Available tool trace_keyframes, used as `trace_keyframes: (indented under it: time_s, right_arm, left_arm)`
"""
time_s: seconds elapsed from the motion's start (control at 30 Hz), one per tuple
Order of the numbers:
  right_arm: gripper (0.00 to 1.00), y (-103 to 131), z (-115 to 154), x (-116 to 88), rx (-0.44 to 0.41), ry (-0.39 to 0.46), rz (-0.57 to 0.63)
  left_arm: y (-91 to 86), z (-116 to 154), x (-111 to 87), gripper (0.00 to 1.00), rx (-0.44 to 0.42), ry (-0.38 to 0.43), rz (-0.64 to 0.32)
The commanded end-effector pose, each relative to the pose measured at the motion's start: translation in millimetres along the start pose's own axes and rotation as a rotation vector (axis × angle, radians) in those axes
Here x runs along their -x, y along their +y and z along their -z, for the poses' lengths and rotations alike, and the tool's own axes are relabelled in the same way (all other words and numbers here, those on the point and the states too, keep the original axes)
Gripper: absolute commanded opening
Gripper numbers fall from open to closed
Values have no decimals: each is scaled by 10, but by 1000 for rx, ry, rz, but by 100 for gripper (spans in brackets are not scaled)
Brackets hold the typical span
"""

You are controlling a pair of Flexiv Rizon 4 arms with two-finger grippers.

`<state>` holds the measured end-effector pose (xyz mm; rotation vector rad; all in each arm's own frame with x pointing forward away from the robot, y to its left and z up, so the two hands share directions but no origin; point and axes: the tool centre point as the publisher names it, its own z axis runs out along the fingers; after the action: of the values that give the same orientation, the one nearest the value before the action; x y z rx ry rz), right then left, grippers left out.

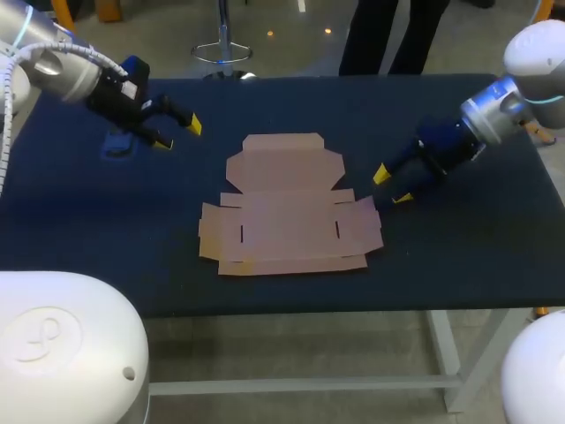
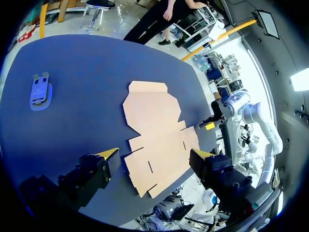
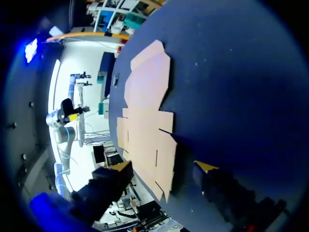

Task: Assemble the packaging by folding the flat box into shape, placing the metal phone stand inside, and closing the box properly

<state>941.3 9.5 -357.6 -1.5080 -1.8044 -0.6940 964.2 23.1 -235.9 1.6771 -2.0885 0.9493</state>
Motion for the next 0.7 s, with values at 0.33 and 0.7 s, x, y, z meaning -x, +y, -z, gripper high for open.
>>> trace_keyframes:
  time_s: [0.33, 0.7]
  right_arm:
    - [49, 111, 668, -235, 234, -107, 88]
    - [0, 272, 748, -260, 336, -101, 156]
  left_arm:
    - [154, 7, 45, 100, -73, -37, 70]
    - [102, -66, 124, 0, -75, -31, 71]
